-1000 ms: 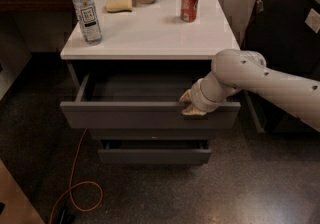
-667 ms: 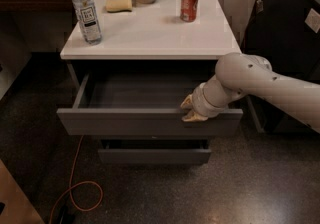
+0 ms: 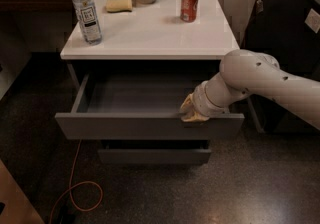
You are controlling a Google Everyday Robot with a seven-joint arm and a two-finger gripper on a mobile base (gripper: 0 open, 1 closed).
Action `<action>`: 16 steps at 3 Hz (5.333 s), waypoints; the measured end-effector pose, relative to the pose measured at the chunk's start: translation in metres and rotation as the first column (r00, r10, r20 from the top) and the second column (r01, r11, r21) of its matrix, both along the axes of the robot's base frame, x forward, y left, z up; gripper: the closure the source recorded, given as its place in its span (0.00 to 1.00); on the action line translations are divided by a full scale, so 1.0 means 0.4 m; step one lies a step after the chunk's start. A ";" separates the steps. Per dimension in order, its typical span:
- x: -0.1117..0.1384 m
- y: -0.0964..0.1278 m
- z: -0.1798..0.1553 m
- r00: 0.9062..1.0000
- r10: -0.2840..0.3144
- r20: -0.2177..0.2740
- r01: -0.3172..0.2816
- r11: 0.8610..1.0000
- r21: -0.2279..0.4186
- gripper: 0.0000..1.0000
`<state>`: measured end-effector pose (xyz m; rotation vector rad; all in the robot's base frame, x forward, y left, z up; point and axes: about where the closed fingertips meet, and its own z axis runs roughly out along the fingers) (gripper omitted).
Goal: Place blue plastic bottle into top drawer
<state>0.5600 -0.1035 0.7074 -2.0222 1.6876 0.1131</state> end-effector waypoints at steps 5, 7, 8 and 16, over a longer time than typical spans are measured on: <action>0.203 0.012 0.031 0.999 -0.018 0.040 0.017 1.000 0.017 0.82; 0.217 0.012 -0.090 0.997 -0.069 -0.035 0.068 0.998 -0.012 1.00; 0.194 0.017 -0.103 0.994 -0.095 -0.057 0.093 0.995 -0.031 1.00; -0.062 0.059 -0.079 0.957 -0.195 -0.217 0.185 0.981 -0.066 1.00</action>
Offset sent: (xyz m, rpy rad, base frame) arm 0.0337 0.0068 0.0578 -0.0038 -0.0804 0.0456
